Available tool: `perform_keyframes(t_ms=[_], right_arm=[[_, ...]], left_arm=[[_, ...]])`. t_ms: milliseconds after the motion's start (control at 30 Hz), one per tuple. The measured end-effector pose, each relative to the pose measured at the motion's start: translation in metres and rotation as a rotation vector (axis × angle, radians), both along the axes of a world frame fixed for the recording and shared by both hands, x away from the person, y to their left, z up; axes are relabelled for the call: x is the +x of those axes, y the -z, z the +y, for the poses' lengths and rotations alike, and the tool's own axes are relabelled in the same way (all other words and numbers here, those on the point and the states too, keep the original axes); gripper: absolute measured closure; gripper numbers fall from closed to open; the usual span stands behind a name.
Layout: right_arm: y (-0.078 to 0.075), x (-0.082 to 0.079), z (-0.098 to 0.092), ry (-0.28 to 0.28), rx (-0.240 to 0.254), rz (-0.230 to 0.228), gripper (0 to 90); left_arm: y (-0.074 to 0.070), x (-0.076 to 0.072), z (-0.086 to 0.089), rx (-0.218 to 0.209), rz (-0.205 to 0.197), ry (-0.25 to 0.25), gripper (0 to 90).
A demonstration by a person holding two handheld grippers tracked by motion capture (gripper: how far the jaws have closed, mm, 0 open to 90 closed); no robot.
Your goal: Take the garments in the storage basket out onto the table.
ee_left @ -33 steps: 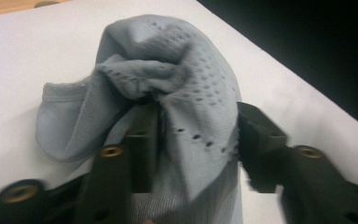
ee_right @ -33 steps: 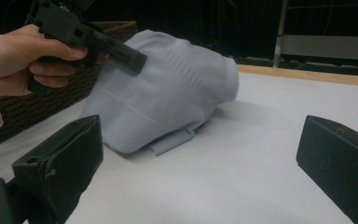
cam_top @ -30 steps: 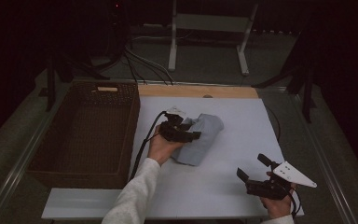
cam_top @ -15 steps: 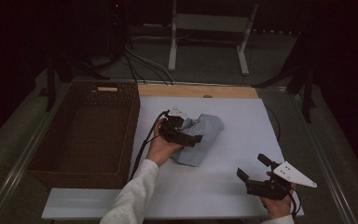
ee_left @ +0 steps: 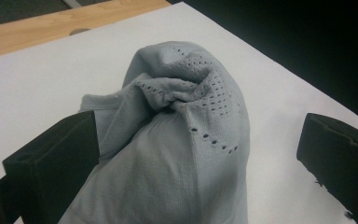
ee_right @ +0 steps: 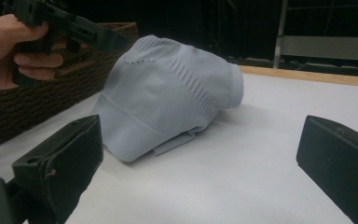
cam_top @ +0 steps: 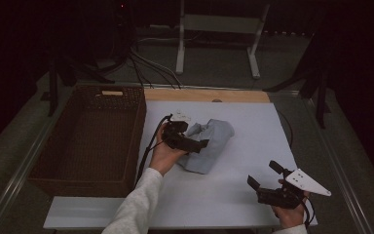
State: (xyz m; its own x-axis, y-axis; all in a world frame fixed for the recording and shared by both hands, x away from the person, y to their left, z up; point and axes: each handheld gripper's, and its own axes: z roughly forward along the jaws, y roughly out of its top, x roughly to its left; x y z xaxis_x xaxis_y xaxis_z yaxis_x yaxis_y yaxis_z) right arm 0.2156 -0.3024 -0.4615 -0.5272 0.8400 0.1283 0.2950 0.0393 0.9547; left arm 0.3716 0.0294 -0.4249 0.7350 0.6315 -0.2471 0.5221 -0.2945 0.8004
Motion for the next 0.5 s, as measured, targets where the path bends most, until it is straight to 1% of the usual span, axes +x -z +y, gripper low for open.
perform_keyframes(t_ms=[300,433,500], right_arm=[[0.000,0.000,0.000,0.002,0.000,0.000,0.6],[0.000,0.000,-0.001,0.002,0.001,0.000,0.6],[0.000,0.000,0.000,0.001,0.001,0.001,0.6]], left_arm=[[-0.002,-0.003,0.008,0.002,-0.009,-0.022,0.0],[-0.003,-0.005,0.013,-0.008,-0.012,-0.034,0.0],[-0.005,-0.006,0.015,-0.001,-0.016,-0.043,0.0]])
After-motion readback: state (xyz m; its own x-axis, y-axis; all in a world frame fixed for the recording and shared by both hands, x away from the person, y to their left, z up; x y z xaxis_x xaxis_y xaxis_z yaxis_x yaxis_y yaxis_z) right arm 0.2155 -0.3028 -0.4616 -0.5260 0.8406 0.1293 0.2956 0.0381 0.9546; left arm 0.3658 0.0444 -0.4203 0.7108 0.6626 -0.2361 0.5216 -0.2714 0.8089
